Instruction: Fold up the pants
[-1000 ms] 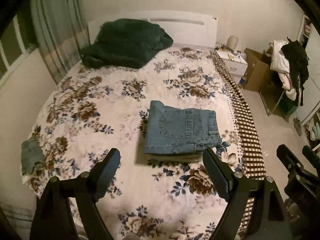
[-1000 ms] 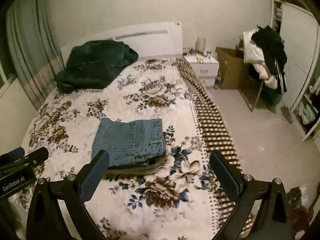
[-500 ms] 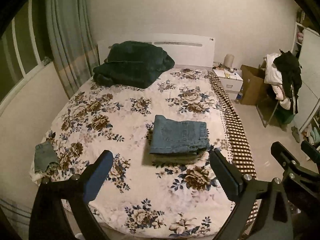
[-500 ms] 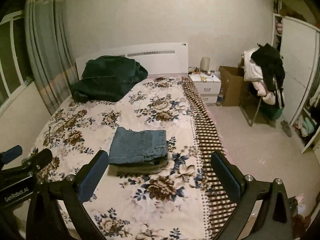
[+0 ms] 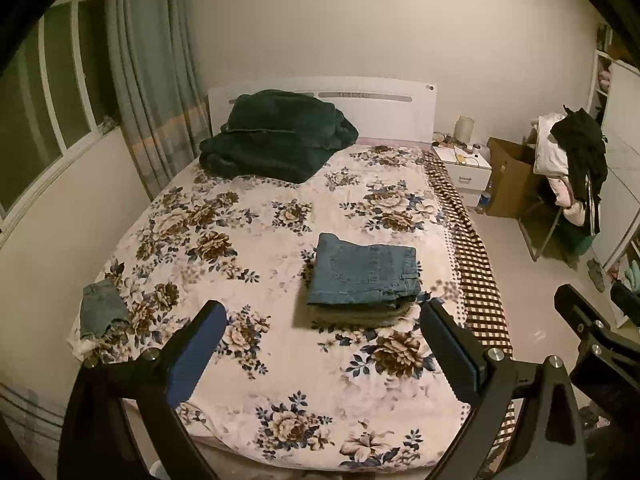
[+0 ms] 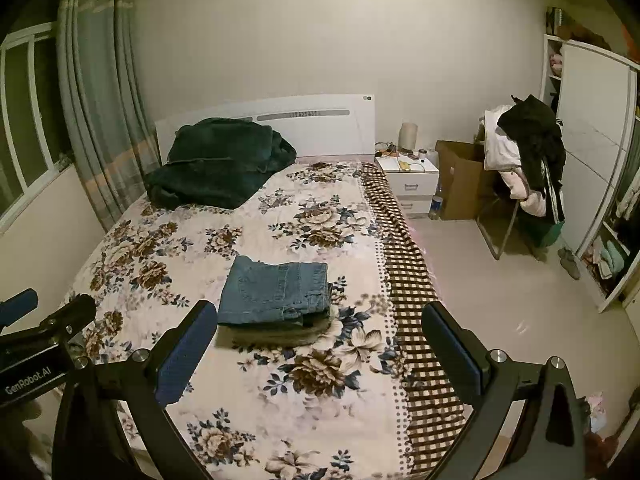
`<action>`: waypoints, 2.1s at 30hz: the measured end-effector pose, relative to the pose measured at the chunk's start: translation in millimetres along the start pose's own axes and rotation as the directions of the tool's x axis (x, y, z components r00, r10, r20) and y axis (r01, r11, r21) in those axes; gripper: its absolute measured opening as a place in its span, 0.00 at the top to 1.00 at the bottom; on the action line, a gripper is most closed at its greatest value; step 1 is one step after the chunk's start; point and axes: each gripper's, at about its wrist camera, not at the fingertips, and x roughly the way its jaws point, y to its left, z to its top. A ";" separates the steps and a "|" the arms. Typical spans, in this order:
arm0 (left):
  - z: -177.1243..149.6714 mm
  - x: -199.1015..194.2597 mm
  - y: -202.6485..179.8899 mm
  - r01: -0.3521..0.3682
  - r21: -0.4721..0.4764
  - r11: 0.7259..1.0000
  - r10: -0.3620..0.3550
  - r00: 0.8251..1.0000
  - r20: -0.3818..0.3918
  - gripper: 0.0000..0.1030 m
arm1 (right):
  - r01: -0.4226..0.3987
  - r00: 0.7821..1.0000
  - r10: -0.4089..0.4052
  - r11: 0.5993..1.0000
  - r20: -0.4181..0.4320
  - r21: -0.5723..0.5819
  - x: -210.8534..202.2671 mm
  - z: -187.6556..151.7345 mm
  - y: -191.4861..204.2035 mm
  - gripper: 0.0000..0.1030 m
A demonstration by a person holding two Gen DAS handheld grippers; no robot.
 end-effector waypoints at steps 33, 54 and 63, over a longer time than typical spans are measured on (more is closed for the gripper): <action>2.7 -18.2 1.5 -0.003 -0.001 1.000 0.003 1.000 -0.002 0.04 | -0.022 1.000 0.022 1.000 -0.018 -0.013 6.4 5.2 -3.8 0.00; 1.9 -15.4 4.6 0.004 0.015 1.000 -0.004 1.000 0.003 0.00 | -0.036 0.999 0.035 0.999 -0.034 -0.020 18.9 2.0 -9.0 0.00; 1.6 -13.0 10.1 -0.007 0.010 1.000 0.007 1.000 -0.003 0.00 | -0.035 0.999 0.034 0.999 -0.033 -0.024 25.6 2.3 -12.6 0.00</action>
